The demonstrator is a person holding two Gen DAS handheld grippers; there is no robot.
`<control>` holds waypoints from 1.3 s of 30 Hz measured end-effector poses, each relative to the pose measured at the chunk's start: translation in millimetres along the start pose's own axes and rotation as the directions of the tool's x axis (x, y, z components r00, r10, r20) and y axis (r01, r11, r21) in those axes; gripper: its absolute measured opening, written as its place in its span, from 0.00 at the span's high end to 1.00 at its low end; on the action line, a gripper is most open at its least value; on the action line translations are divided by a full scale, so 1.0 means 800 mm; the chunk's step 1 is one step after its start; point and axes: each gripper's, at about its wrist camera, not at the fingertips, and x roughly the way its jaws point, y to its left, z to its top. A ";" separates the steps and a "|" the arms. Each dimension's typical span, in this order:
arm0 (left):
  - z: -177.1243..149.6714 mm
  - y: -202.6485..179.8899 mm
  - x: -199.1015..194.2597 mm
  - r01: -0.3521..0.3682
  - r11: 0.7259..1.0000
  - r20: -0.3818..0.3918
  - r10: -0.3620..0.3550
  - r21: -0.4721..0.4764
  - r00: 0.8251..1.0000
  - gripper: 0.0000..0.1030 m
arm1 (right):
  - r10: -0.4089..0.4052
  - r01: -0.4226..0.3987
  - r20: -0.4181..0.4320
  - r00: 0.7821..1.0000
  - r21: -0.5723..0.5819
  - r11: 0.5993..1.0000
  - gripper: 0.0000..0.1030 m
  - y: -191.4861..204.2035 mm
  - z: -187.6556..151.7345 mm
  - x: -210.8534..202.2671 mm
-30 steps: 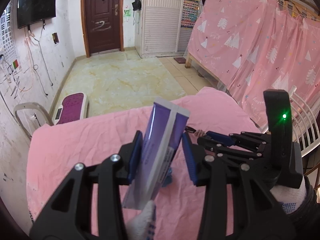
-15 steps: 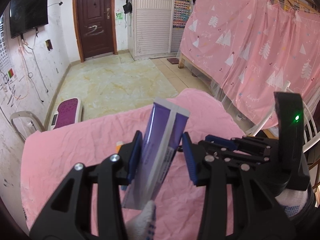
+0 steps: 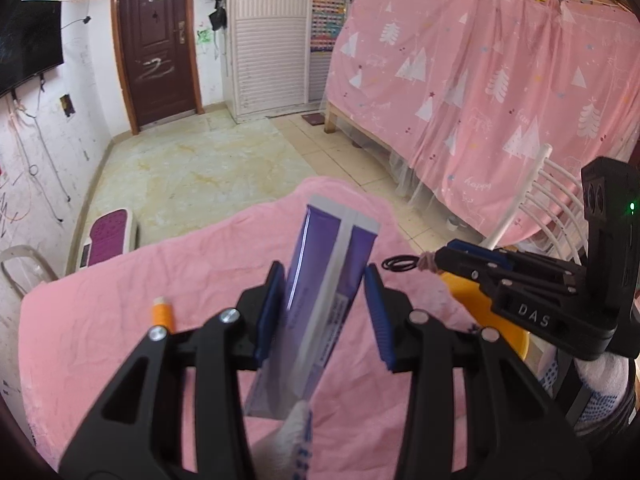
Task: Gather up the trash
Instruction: 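Carry the purple tube and black cable over the orange bucket and release both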
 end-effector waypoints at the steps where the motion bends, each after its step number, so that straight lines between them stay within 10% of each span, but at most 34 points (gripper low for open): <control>1: 0.001 -0.009 0.003 0.009 1.000 -0.001 -0.009 0.007 1.000 0.62 | -0.007 0.007 0.004 1.000 0.009 1.000 0.94 -0.009 -0.001 -0.005; 29: 0.002 -0.190 0.097 0.182 0.973 -0.182 -0.155 0.142 0.971 0.62 | -0.134 0.138 -0.034 0.990 0.185 0.973 0.93 -0.191 -0.068 -0.040; 39: -0.004 -0.217 0.118 0.204 0.968 -0.236 -0.166 0.145 0.957 0.43 | -0.122 0.129 -0.046 0.991 0.234 0.963 0.91 -0.221 -0.078 -0.041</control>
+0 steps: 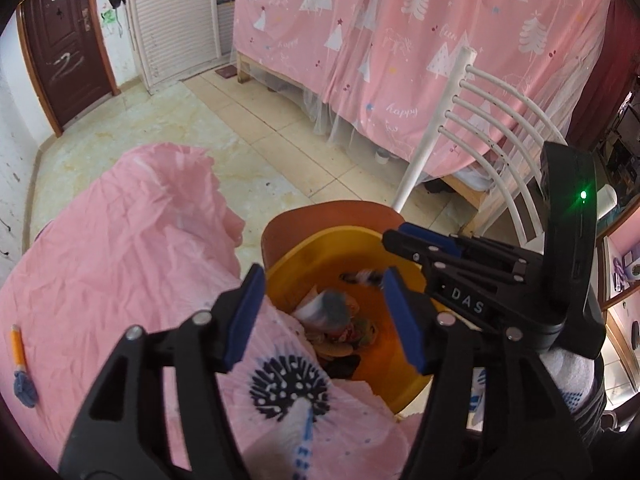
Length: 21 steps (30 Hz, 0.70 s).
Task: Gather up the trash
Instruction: 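Carry the purple tube and black cable over the orange bucket and release both, then move both tools back over the bed toward the spool and knit ball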
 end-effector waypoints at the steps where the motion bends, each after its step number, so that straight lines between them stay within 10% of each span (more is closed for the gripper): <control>1: 0.000 0.000 0.000 0.000 1.000 -0.001 0.000 0.000 1.000 0.43 | 0.001 -0.001 0.000 1.000 0.001 1.000 0.90 0.001 0.001 0.000; 11: -0.002 0.020 -0.011 -0.001 1.000 0.017 0.001 -0.030 1.000 0.43 | 0.006 -0.006 0.010 1.000 -0.021 1.000 0.58 0.015 0.003 -0.004; 21: -0.016 0.055 -0.044 0.006 0.997 0.076 0.000 -0.074 0.997 0.37 | -0.002 0.004 0.033 0.999 -0.070 0.998 0.46 0.059 0.012 -0.016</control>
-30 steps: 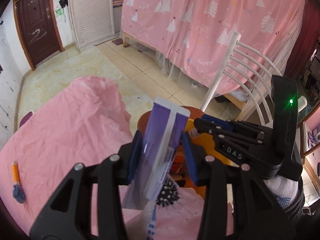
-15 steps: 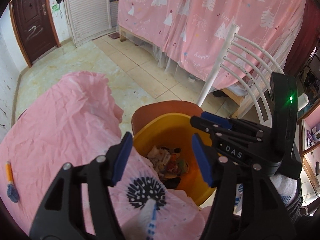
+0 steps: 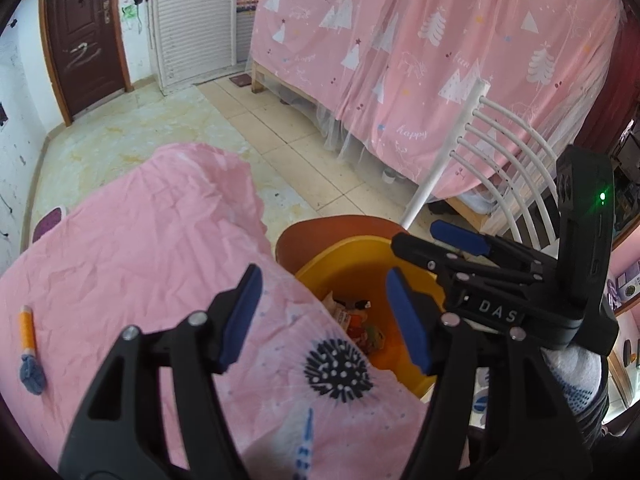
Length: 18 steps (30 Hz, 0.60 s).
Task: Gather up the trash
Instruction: 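Move both tools back over the bed toward the spool and knit ball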
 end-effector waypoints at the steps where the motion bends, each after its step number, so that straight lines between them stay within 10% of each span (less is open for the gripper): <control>1: -0.002 0.005 -0.003 -0.002 1.000 0.007 0.002 -0.004 1.000 0.37 | -0.001 0.001 0.002 1.000 -0.007 1.000 0.45 0.004 0.002 -0.001; 18: -0.022 0.131 -0.089 -0.161 0.979 0.105 0.174 -0.122 0.979 0.33 | 0.020 -0.020 -0.005 1.000 -0.169 0.985 0.38 0.134 0.017 0.014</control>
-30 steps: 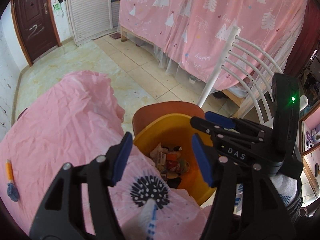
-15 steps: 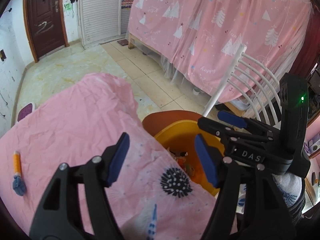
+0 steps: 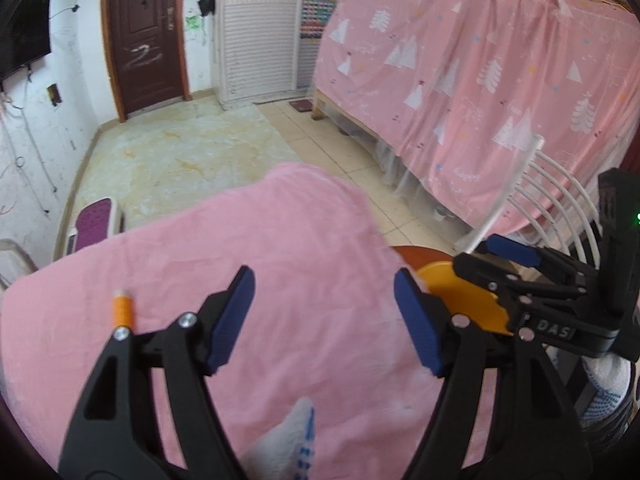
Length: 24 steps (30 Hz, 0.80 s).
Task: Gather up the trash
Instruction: 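Move both tools back over the bed toward the spool and knit ball, then grasp the blue knit ball with the left gripper while the right gripper grasps the orange spool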
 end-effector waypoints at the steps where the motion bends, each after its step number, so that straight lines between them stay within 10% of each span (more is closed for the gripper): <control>1: 0.000 0.010 -0.003 -0.014 1.000 0.003 0.014 -0.006 1.000 0.33 | 0.005 -0.005 -0.004 1.000 -0.013 1.000 0.38 0.009 0.002 0.003; 24: -0.063 0.175 -0.017 -0.113 0.983 -0.085 0.101 -0.147 0.991 0.33 | 0.074 -0.095 -0.094 0.993 -0.245 0.965 0.32 0.217 0.052 0.095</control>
